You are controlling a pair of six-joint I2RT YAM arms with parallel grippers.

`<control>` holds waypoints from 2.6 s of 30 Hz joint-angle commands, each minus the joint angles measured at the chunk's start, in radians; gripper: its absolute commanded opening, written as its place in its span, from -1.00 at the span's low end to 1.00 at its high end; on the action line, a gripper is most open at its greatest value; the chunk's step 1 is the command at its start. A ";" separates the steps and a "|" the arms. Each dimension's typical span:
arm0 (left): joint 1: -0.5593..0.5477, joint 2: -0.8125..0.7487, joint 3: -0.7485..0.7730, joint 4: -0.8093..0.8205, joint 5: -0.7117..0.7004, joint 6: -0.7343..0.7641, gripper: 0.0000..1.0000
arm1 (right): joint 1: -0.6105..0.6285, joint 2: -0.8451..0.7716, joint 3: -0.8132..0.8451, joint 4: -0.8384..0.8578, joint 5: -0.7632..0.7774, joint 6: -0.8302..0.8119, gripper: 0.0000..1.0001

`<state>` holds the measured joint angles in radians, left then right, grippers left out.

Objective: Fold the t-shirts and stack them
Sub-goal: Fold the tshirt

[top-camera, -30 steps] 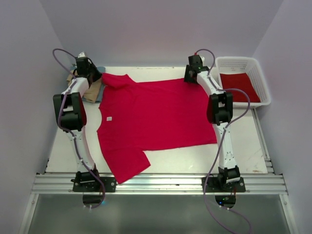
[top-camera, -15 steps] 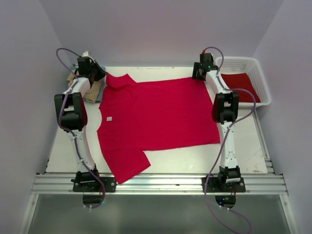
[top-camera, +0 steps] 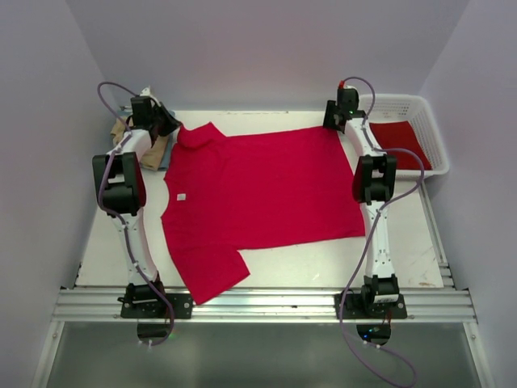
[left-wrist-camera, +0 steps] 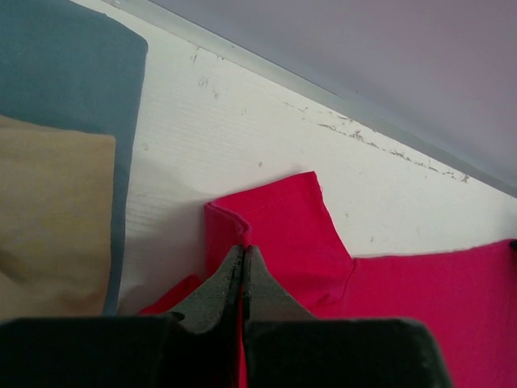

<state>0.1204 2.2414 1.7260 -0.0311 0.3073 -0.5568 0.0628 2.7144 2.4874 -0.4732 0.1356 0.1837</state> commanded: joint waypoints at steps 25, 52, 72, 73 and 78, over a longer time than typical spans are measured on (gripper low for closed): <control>-0.013 0.027 0.053 0.034 0.047 0.009 -1.00 | -0.037 -0.010 -0.070 0.019 -0.128 0.132 -1.00; 0.015 -0.108 0.086 0.092 0.105 0.035 -1.00 | -0.038 -0.444 -0.344 0.169 0.084 0.054 -1.00; -0.018 -0.370 -0.229 -0.038 0.082 0.097 -1.00 | -0.037 -0.732 -0.751 0.182 0.211 0.049 -1.00; -0.016 -0.382 -0.264 -0.047 0.078 0.101 -1.00 | -0.037 -0.740 -0.768 0.185 0.214 0.054 -1.00; -0.016 -0.492 -0.373 -0.056 0.044 0.109 -1.00 | -0.037 -0.775 -0.858 0.191 0.234 0.069 -1.00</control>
<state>0.1024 1.8519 1.3933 -0.0868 0.3840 -0.4782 0.0269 2.0087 1.6638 -0.3210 0.3229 0.2348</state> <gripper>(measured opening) 0.008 0.010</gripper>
